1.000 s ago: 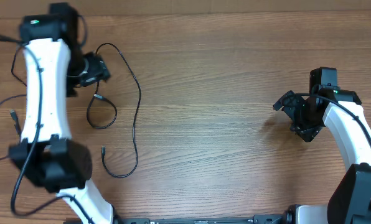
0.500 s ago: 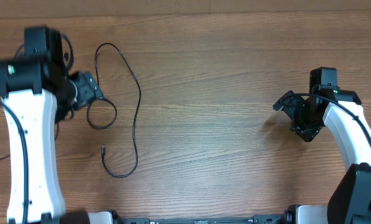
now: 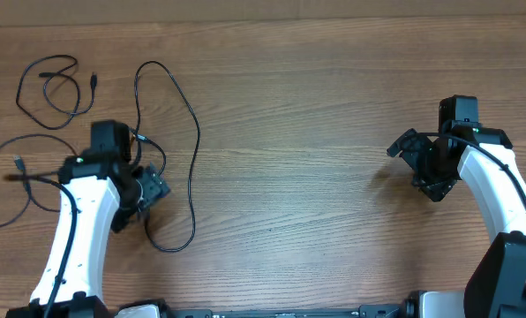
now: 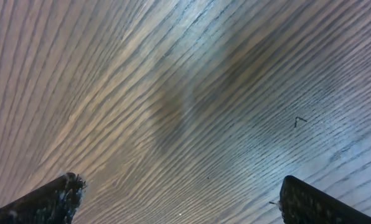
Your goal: Untangle cables
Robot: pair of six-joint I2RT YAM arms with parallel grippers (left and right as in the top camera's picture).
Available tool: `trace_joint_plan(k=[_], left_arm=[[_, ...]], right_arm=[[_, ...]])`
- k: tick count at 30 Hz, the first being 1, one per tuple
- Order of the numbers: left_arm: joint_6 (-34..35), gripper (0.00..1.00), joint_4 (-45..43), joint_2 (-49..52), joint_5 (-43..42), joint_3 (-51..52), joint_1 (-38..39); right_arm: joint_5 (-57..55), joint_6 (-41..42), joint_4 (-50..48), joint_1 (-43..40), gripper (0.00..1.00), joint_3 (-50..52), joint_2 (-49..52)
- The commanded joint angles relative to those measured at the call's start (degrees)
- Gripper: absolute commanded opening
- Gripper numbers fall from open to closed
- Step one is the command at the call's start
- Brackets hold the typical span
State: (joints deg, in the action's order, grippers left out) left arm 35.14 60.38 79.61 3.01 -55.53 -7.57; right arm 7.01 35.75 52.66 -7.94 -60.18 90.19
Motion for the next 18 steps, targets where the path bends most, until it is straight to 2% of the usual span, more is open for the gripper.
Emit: trace_joint_plan(k=[1, 5, 9, 13, 18], left_arm=[[4.8, 0.82, -3.9, -0.2, 0.0, 5.9, -1.2], [5.1, 0.82, -9.7, -0.2, -1.8, 10.9, -1.2], [9.8, 0.80, -13.5, -0.2, -2.1, 15.0, -1.2], [10.4, 0.79, -18.1, -0.2, -2.9, 18.3, -1.1], [10.4, 0.70, -22.2, -0.2, -3.0, 21.7, -1.1]], right_arm=[[-0.8, -0.2, -0.1, -0.3, 1.00, 0.3, 0.0], [-0.8, -0.2, -0.1, -0.3, 1.00, 0.3, 0.0], [-0.8, -0.2, -0.1, -0.3, 1.00, 0.3, 0.0], [-0.8, -0.2, -0.1, -0.3, 1.00, 0.3, 0.0], [-0.8, -0.2, -0.1, -0.3, 1.00, 0.3, 0.0]])
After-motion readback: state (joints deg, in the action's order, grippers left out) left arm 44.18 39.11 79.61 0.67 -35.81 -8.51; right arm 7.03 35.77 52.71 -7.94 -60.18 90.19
